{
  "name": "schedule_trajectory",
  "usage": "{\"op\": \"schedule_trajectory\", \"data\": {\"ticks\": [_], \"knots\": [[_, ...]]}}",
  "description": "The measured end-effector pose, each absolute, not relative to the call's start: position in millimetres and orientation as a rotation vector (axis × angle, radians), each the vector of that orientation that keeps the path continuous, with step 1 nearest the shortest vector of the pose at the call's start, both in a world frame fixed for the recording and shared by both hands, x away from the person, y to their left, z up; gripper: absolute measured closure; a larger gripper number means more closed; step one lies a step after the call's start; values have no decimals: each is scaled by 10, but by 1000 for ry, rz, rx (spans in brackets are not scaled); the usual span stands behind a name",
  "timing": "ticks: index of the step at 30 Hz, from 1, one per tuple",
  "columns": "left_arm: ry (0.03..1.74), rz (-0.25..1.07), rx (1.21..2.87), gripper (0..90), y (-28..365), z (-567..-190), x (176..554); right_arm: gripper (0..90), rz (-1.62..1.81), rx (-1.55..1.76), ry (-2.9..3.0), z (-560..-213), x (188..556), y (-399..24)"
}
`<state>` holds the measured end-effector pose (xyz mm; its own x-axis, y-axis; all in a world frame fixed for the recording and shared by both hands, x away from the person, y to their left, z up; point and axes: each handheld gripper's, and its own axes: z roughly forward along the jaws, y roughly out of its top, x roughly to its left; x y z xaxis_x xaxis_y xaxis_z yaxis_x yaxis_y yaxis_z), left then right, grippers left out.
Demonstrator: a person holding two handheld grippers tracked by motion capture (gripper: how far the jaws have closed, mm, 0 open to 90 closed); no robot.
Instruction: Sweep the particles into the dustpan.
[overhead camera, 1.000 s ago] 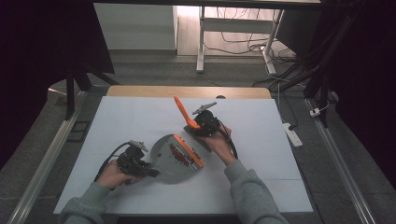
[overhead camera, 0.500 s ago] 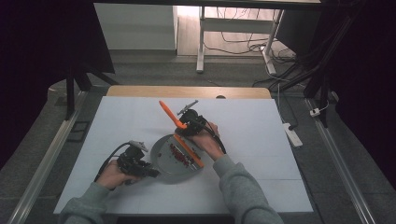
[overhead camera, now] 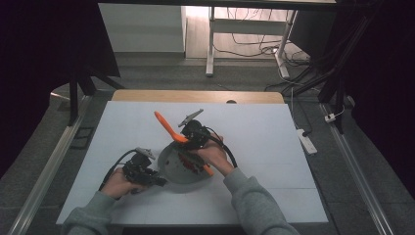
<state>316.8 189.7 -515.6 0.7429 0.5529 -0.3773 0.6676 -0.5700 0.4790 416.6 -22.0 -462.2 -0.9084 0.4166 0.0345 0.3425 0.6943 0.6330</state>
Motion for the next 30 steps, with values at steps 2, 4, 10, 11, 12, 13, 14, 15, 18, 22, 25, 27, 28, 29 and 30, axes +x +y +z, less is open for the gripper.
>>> {"op": "schedule_trajectory", "data": {"ticks": [2, 4, 10, 11, 12, 13, 14, 15, 18, 22, 25, 27, 28, 29, 30], "knots": [[915, -245, 2331, 616, 1896, -5157, 3168, 704, 1016, 619, 2753, -4550, 4141, -256], [915, -245, 2330, 616, 1897, -5157, 3169, 704, 1040, 650, 2719, -4497, 4149, -324], [915, -246, 2330, 616, 1899, -5157, 3167, 703, 1041, 753, 2623, -4469, 4224, -633], [916, -246, 2329, 616, 1898, -5157, 3166, 703, 1027, 765, 2606, -4488, 4232, -685], [915, -245, 2329, 616, 1898, -5157, 3165, 704, 1012, 793, 2596, -4511, 4237, -730], [915, -245, 2330, 616, 1897, -5157, 3164, 703, 995, 810, 2597, -4543, 4249, -778], [918, -245, 2328, 616, 1895, -5157, 3162, 704, 983, 828, 2596, -4579, 4261, -818], [918, -245, 2328, 616, 1894, -5157, 3160, 704, 964, 842, 2592, -4616, 4270, -852], [915, -244, 2331, 616, 1895, -5155, 3159, 704, 910, 901, 2586, -4707, 4296, -931], [914, -242, 2332, 616, 1893, -5154, 3156, 704, 893, 957, 2593, -4788, 4313, -952], [913, -241, 2333, 616, 1892, -5154, 3154, 704, 895, 950, 2609, -4808, 4301, -897], [913, -240, 2333, 615, 1890, -5153, 3152, 704, 886, 943, 2616, -4818, 4285, -838], [913, -240, 2334, 615, 1890, -5152, 3151, 704, 885, 933, 2618, -4821, 4275, -808], [913, -240, 2334, 616, 1889, -5152, 3151, 704, 879, 922, 2622, -4824, 4260, -774], [913, -239, 2334, 615, 1889, -5152, 3151, 704, 879, 914, 2625, -4828, 4245, -742]]}}
